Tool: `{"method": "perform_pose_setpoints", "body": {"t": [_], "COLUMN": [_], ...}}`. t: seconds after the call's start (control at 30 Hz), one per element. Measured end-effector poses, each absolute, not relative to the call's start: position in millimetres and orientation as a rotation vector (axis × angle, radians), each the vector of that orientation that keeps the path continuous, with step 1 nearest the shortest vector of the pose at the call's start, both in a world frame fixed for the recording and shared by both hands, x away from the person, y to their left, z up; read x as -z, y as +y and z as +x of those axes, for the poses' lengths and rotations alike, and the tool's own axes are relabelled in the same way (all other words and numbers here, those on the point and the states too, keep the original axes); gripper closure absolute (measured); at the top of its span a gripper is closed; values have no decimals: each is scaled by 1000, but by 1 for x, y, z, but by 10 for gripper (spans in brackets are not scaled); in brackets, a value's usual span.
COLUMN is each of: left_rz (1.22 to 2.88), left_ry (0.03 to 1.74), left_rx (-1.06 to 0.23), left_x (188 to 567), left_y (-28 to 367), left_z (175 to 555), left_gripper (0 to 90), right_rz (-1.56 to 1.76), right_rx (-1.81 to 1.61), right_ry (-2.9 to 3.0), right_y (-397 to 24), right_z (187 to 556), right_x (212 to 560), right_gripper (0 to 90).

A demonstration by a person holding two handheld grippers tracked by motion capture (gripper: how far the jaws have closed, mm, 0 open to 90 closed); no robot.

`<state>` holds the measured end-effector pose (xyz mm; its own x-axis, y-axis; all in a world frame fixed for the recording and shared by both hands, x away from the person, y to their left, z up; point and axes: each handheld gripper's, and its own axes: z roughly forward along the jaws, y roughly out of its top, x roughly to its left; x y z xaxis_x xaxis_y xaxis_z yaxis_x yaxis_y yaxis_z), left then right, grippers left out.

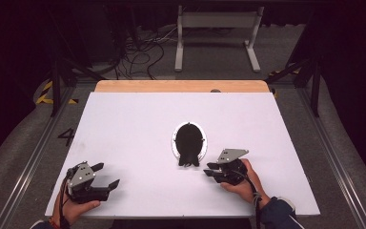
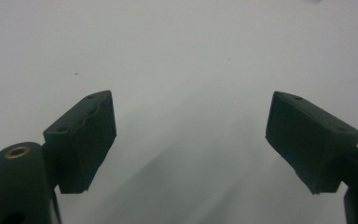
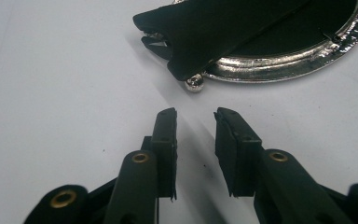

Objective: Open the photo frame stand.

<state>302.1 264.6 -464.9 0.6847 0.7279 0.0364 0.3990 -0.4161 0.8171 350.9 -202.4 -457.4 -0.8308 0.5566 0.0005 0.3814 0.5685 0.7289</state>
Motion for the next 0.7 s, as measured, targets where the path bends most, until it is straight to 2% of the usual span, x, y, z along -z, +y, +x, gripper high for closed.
{"method": "perform_pose_setpoints", "body": {"t": [0.17, 0.7], "left_rz": [2055, 2058], "left_ry": [872, 892], "left_rx": [-533, -518], "left_x": [465, 466], "left_y": [265, 264], "left_z": [299, 304], "left_gripper": [149, 138], "right_rz": [792, 778], "right_rx": [-1117, -1109], "right_ry": [2562, 2555], "right_y": [-200, -199], "right_z": [353, 355], "right_x": [458, 459], "right_gripper": [667, 636]}}
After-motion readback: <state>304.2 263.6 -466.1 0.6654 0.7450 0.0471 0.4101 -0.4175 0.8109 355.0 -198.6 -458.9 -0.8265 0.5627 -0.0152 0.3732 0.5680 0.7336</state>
